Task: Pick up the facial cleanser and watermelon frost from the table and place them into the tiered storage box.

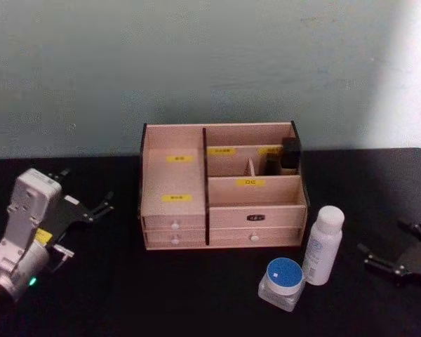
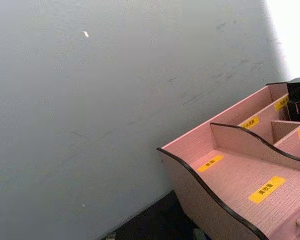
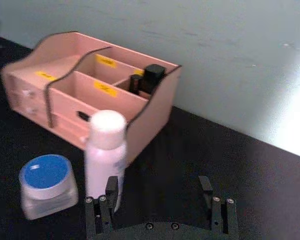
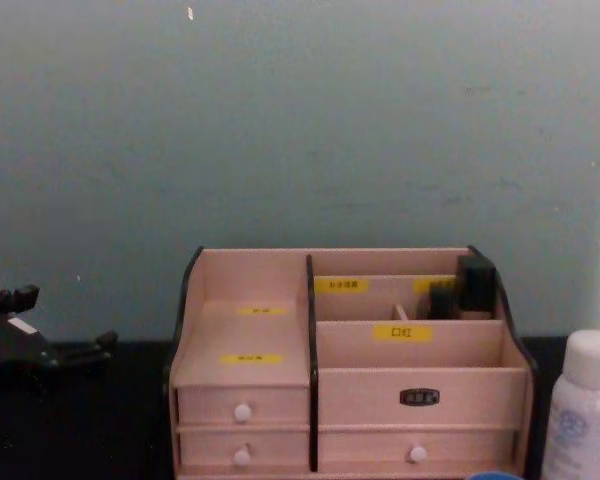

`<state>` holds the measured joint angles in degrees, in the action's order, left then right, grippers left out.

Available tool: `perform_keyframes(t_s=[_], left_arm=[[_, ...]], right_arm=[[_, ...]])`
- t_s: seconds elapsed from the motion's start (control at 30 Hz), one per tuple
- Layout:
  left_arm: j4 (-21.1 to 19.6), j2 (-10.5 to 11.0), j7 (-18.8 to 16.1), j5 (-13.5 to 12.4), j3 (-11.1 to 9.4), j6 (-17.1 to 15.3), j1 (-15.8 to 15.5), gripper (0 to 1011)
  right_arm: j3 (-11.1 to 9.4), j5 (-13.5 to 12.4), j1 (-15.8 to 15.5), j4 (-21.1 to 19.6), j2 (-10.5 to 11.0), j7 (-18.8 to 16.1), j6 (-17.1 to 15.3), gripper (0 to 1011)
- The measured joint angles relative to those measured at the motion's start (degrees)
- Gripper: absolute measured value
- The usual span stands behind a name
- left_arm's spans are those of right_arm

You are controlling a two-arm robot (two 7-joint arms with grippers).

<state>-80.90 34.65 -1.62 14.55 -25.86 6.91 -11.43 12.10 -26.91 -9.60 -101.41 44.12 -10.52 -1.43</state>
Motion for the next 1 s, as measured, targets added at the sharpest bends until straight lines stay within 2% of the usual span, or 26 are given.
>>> perform_keyframes(t_s=[0.03, 0.13, 0.27, 0.73, 1.0], left_arm=[[0.0, 0.0, 0.0, 0.0, 0.0, 0.0, 0.0, 1001], [0.0, 0.0, 0.0, 0.0, 0.0, 0.0, 0.0, 1001], [0.0, 0.0, 0.0, 0.0, 0.0, 0.0, 0.0, 1001], [0.0, 0.0, 0.0, 0.0, 0.0, 0.0, 0.0, 1001], [0.0, 0.0, 0.0, 0.0, 0.0, 0.0, 0.0, 1001]], right_arm=[[0.0, 0.0, 0.0, 0.0, 0.0, 0.0, 0.0, 1002], [-0.79, -1.29, -0.88, -0.95, 0.63, -2.89, -0.06, 1002], [-0.88, -2.19, -0.61, -1.1, -0.02, -5.0, -0.07, 1002], [0.93, -1.75, 4.37, 2.51, -6.28, -8.08, 0.04, 1002], [1.36, -0.93, 6.2, 4.47, -8.54, -9.42, -0.4, 1002]])
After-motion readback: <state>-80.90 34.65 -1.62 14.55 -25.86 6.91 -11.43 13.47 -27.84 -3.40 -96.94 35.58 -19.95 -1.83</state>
